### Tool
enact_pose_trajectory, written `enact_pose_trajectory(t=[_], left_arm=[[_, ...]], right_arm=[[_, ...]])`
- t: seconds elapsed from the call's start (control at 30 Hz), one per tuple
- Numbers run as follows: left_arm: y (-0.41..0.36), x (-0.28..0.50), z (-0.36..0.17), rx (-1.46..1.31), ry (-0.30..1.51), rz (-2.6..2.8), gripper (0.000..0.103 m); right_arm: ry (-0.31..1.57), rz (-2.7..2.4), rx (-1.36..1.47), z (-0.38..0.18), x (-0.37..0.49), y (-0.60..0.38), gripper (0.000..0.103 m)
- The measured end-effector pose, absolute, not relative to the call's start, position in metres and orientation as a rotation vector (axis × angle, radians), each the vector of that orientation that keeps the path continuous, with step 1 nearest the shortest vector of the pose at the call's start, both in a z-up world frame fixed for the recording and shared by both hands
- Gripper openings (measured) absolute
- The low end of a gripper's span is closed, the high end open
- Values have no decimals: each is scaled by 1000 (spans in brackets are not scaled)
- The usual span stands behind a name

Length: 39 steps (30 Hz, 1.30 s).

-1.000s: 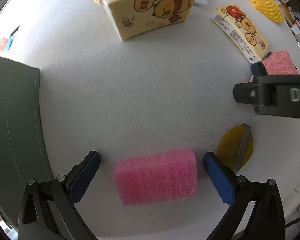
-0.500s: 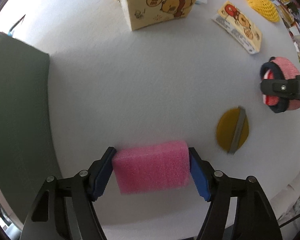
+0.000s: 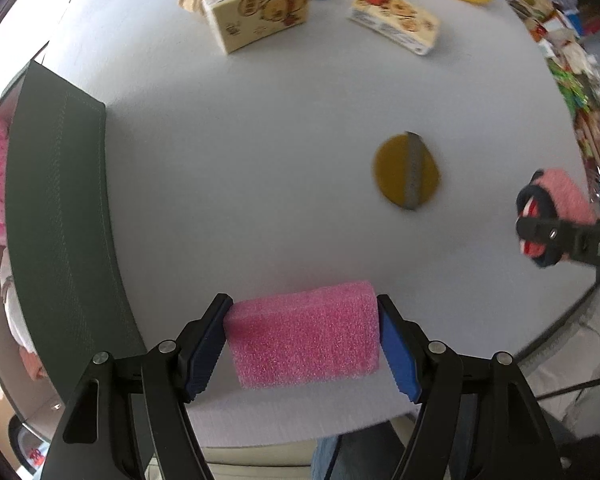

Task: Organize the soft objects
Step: 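Grasp the pink sponge with the left gripper while the right gripper grasps the pink-and-black hat, then carry the pink sponge and pink-and-black hat with both grippers over the box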

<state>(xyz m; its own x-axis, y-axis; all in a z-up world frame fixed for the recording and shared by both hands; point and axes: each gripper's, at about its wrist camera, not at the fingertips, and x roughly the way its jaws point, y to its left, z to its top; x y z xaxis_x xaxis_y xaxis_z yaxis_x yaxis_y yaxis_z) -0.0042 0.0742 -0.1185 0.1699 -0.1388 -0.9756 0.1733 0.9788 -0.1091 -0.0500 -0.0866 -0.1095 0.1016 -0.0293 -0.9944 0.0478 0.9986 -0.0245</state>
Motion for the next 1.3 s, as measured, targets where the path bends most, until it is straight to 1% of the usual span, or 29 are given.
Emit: enact_pose_trajectory(t=[0.2, 0.3, 0.37, 0.4, 0.53, 0.57, 0.63, 0.73, 0.83, 1.3], left_arm=[[80, -17, -96, 51, 1334, -258, 72], [83, -12, -84, 61, 1303, -269, 72], [89, -14, -75, 71, 1274, -270, 72], [95, -27, -71, 72, 1260, -270, 72], [100, -28, -51, 67, 1199, -278, 72], [86, -30, -49, 68, 1187, -277, 72], [89, -38, -42, 73, 1157, -277, 73], [87, -41, -41, 67, 1128, -273, 72], [92, -43, -35, 58, 1103, -260, 72], [147, -52, -27, -72, 1011, -159, 72]], right_arm=[[1500, -62, 66, -115, -90, -93, 37], [1499, -75, 78, -111, -100, -97, 37], [1492, -87, 91, -107, -100, -99, 37], [1484, -90, 102, -105, -97, -97, 37], [1462, -72, 114, -100, -85, -113, 37], [1453, -71, 112, -97, -86, -123, 37], [1435, -69, 99, -96, -85, -116, 37], [1420, -69, 89, -113, -108, -111, 37], [1418, -67, 87, -123, -105, -107, 37], [1377, -28, -24, -94, -97, -89, 37]])
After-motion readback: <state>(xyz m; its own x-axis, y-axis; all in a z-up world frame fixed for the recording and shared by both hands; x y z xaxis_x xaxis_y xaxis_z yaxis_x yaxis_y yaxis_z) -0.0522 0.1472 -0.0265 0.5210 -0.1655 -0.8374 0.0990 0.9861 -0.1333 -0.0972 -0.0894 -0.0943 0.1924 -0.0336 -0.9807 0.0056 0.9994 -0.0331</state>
